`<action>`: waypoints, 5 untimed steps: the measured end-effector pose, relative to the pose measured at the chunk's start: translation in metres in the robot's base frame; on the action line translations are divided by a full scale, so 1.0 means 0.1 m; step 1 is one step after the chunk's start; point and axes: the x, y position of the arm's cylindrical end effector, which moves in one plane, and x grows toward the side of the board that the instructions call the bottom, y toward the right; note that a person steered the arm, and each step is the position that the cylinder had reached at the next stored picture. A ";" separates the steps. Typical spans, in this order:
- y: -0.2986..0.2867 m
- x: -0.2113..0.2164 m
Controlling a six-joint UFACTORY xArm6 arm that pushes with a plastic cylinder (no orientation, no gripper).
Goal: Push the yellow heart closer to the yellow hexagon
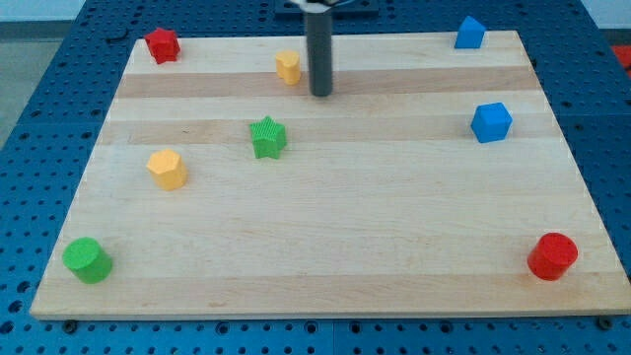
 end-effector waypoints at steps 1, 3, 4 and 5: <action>0.15 -0.32; -0.86 -0.34; -1.12 -0.35; -1.11 -0.58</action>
